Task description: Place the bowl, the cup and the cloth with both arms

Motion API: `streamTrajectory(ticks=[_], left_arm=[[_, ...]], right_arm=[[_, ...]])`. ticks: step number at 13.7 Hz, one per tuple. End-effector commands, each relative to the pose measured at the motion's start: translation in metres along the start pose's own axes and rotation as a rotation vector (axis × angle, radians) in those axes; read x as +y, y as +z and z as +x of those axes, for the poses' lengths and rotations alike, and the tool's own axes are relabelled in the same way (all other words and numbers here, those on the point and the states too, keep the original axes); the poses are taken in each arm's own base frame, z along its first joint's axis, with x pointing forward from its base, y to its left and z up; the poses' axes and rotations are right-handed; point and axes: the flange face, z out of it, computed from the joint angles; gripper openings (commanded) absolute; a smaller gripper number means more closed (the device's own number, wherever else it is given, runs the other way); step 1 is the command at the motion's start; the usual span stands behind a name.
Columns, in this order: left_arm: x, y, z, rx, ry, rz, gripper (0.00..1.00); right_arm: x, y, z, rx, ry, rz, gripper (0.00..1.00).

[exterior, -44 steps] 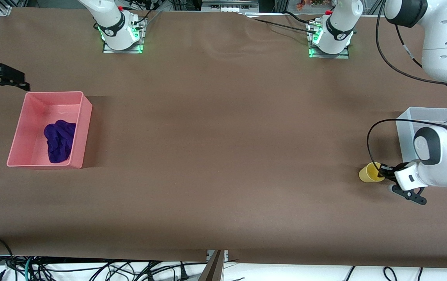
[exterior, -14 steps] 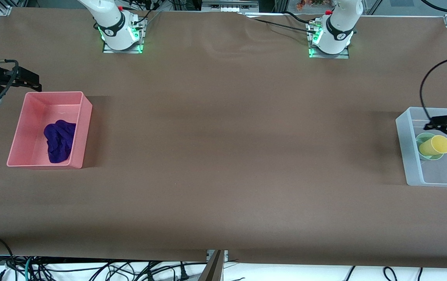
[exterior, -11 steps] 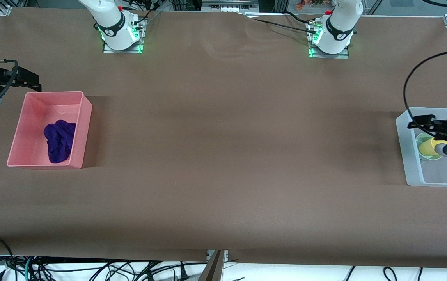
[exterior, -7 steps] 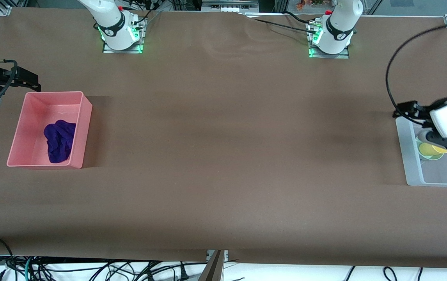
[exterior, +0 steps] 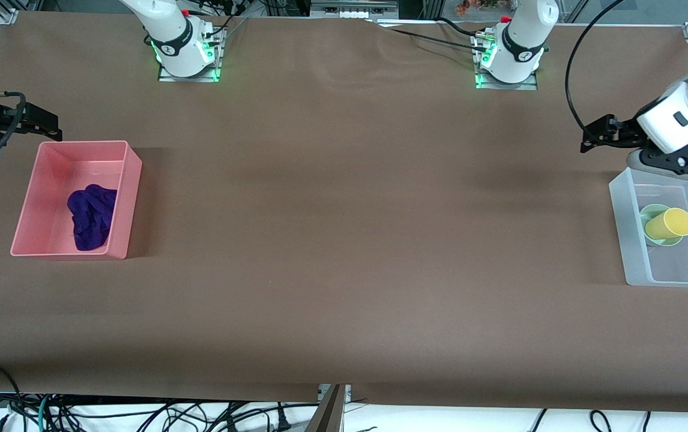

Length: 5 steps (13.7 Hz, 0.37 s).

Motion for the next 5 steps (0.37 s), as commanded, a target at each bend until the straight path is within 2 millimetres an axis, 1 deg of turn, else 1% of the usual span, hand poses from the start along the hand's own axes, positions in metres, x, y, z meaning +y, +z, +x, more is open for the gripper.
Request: streamTrajectory(ticks=[1,5], left_arm=[[0.0057,-0.0031,-0.0013,0.024,-0.019,0.024,1.0],[0.0046,-0.0029,0.001,0.025,-0.022,0.024,1.0]], right_arm=[[0.003,-0.0064,-0.0007,0.002,0.002,-0.008,1.0],[0.0047,-0.0064,-0.0009,0.002,0.003,-0.007,1.0]])
